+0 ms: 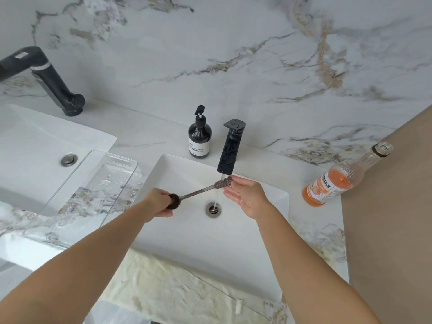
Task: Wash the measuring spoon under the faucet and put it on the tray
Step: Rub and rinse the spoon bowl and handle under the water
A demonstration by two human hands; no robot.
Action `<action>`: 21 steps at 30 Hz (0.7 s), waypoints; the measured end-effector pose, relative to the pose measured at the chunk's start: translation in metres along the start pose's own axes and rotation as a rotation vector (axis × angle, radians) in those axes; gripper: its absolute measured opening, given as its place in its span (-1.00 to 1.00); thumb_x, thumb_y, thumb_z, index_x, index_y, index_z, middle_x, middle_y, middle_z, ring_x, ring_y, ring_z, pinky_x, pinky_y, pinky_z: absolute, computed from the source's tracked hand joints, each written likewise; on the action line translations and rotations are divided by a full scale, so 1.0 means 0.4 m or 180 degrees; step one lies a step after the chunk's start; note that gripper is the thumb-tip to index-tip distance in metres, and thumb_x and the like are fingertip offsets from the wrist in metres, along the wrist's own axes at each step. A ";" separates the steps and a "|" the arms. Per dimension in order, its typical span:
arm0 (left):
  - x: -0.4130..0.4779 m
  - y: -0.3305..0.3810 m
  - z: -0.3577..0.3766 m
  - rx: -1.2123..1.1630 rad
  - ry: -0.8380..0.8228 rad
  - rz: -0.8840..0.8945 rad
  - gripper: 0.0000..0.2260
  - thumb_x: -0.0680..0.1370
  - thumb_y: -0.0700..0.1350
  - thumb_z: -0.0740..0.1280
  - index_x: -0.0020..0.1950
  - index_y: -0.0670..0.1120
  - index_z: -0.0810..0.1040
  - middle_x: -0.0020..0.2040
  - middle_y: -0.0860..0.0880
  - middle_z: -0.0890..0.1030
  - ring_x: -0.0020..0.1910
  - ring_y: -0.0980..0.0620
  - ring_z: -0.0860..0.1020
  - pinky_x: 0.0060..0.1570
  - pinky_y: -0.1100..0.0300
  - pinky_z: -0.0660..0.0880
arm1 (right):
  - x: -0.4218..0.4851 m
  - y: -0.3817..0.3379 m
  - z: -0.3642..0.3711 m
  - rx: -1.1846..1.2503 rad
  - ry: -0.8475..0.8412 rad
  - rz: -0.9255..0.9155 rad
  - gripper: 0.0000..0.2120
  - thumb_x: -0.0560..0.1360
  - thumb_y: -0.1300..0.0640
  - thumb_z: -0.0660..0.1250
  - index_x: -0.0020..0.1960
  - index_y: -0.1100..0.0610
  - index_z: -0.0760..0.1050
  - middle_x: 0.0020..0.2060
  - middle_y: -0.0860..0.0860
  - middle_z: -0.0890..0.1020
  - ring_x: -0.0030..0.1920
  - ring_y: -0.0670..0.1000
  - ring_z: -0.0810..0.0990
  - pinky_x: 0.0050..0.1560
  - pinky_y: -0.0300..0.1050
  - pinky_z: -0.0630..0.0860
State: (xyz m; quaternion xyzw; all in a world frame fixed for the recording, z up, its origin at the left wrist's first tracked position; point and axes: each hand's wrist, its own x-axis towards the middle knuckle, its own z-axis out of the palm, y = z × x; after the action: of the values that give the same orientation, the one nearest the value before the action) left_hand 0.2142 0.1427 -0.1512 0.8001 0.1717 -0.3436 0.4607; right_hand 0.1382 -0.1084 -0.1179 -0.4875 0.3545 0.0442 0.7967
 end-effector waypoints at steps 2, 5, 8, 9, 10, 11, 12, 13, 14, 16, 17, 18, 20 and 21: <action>0.014 0.017 -0.021 -0.0522 0.0124 -0.0035 -0.88 0.56 -0.36 0.28 0.04 -0.22 0.54 -0.09 -0.21 0.52 -0.43 -0.05 0.47 -0.58 0.30 0.53 | -0.007 -0.004 0.012 -0.0236 -0.0082 -0.0049 -0.68 0.60 0.39 0.20 0.35 0.37 0.43 0.21 0.29 0.58 0.21 0.26 0.60 0.21 0.08 0.54; 0.027 0.051 -0.039 -0.1229 0.0223 -0.0163 -0.84 0.55 -0.31 0.30 0.12 -0.18 0.49 -0.13 -0.15 0.47 -0.36 -0.03 0.43 -0.64 0.37 0.42 | -0.016 -0.011 0.016 -0.0279 -0.0075 -0.0073 -0.65 0.60 0.38 0.19 0.38 0.38 0.39 0.25 0.30 0.55 0.22 0.28 0.59 0.23 0.11 0.53; 0.032 0.080 -0.029 -0.1552 0.0128 -0.0227 -0.89 0.53 -0.24 0.31 0.05 -0.16 0.50 -0.09 -0.14 0.48 -0.37 -0.01 0.40 -0.61 0.36 0.38 | -0.030 -0.015 -0.011 -0.0093 -0.0009 0.0018 -0.66 0.59 0.40 0.20 0.36 0.38 0.40 0.23 0.29 0.55 0.21 0.28 0.60 0.16 0.09 0.55; 0.031 0.089 -0.016 -0.1613 0.0046 -0.0235 -0.94 0.53 -0.23 0.29 -0.01 -0.15 0.49 -0.11 -0.15 0.48 -0.38 -0.01 0.39 -0.61 0.36 0.37 | -0.038 -0.016 -0.027 -0.0044 0.0032 0.0027 -0.67 0.59 0.40 0.21 0.34 0.37 0.41 0.21 0.27 0.57 0.19 0.28 0.61 0.14 0.08 0.56; 0.027 0.097 0.001 -0.1693 -0.0058 -0.0242 -0.98 0.54 -0.22 0.28 -0.05 -0.15 0.47 -0.15 -0.15 0.47 -0.40 -0.01 0.37 -0.61 0.36 0.36 | -0.044 -0.017 -0.047 0.0008 0.0082 0.0015 -0.69 0.58 0.41 0.22 0.32 0.36 0.43 0.16 0.24 0.60 0.16 0.26 0.63 0.11 0.07 0.57; 0.022 0.103 0.022 -0.1788 -0.0174 -0.0246 -0.98 0.55 -0.22 0.26 -0.04 -0.15 0.46 -0.19 -0.16 0.47 -0.41 -0.01 0.35 -0.61 0.36 0.36 | -0.051 -0.021 -0.070 0.0068 0.0144 -0.0007 -0.70 0.57 0.41 0.24 0.30 0.35 0.45 0.11 0.21 0.62 0.13 0.25 0.65 0.08 0.06 0.59; 0.017 0.110 0.043 -0.1877 -0.0282 -0.0253 -0.96 0.55 -0.23 0.24 -0.01 -0.16 0.45 -0.22 -0.16 0.46 -0.41 -0.01 0.34 -0.61 0.36 0.36 | -0.057 -0.026 -0.095 0.0131 0.0210 -0.0034 -0.71 0.57 0.42 0.24 0.28 0.34 0.46 0.07 0.19 0.63 0.10 0.24 0.66 0.05 0.05 0.60; 0.013 0.118 0.063 -0.1954 -0.0369 -0.0254 -0.92 0.56 -0.23 0.23 0.04 -0.17 0.44 -0.24 -0.17 0.46 -0.42 -0.01 0.34 -0.60 0.34 0.37 | -0.061 -0.031 -0.120 0.0180 0.0274 -0.0061 -0.73 0.56 0.43 0.24 0.26 0.34 0.48 0.07 0.19 0.63 0.08 0.24 0.67 0.02 0.04 0.61; 0.008 0.127 0.082 -0.2011 -0.0441 -0.0247 -0.89 0.56 -0.24 0.22 0.07 -0.18 0.44 -0.25 -0.19 0.48 -0.42 -0.02 0.34 -0.60 0.33 0.37 | -0.066 -0.038 -0.143 0.0208 0.0332 -0.0088 -0.75 0.56 0.43 0.23 0.22 0.33 0.49 0.09 0.21 0.63 0.05 0.23 0.68 -0.02 0.02 0.62; -0.001 0.149 0.113 -0.2031 -0.0569 -0.0230 -0.85 0.56 -0.27 0.21 0.11 -0.21 0.46 -0.25 -0.23 0.53 -0.43 -0.02 0.35 -0.60 0.31 0.38 | -0.076 -0.046 -0.183 0.0240 0.0436 -0.0123 -0.81 0.56 0.44 0.23 0.11 0.29 0.53 0.09 0.23 0.63 -0.03 0.18 0.72 -0.12 -0.03 0.67; -0.006 0.161 0.129 -0.2001 -0.0631 -0.0228 -0.85 0.56 -0.28 0.21 0.11 -0.23 0.48 -0.24 -0.24 0.54 -0.43 -0.02 0.35 -0.60 0.31 0.38 | -0.083 -0.048 -0.201 0.0258 0.0481 -0.0140 -0.82 0.55 0.44 0.23 0.07 0.27 0.53 0.07 0.22 0.64 -0.07 0.16 0.73 -0.17 -0.05 0.68; -0.012 0.171 0.144 -0.1966 -0.0693 -0.0225 -0.84 0.56 -0.28 0.21 0.11 -0.24 0.50 -0.24 -0.24 0.54 -0.43 -0.01 0.35 -0.60 0.31 0.37 | -0.091 -0.049 -0.219 0.0284 0.0522 -0.0159 -0.82 0.55 0.45 0.23 0.07 0.27 0.53 0.05 0.22 0.65 -0.10 0.14 0.74 -0.20 -0.06 0.68; -0.023 0.188 0.177 -0.1927 -0.0814 -0.0218 -0.85 0.56 -0.30 0.21 0.06 -0.26 0.54 -0.24 -0.21 0.53 -0.43 0.00 0.34 -0.59 0.29 0.37 | -0.107 -0.050 -0.253 0.0335 0.0612 -0.0201 -0.81 0.55 0.45 0.23 0.09 0.29 0.53 0.04 0.21 0.66 -0.12 0.13 0.75 -0.22 -0.07 0.68; -0.028 0.194 0.193 -0.1928 -0.0862 -0.0217 -0.85 0.55 -0.31 0.21 0.01 -0.27 0.56 -0.26 -0.20 0.53 -0.43 0.00 0.34 -0.57 0.29 0.37 | -0.115 -0.049 -0.269 0.0355 0.0661 -0.0215 -0.82 0.55 0.45 0.24 0.09 0.30 0.53 0.05 0.22 0.66 -0.13 0.13 0.75 -0.22 -0.07 0.68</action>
State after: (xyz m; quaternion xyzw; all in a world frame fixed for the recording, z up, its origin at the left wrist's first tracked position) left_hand 0.2220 0.0371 -0.1216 0.5677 0.2299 -0.3954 0.6845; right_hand 0.0560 -0.1930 -0.1048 -0.4560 0.4204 -0.0531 0.7826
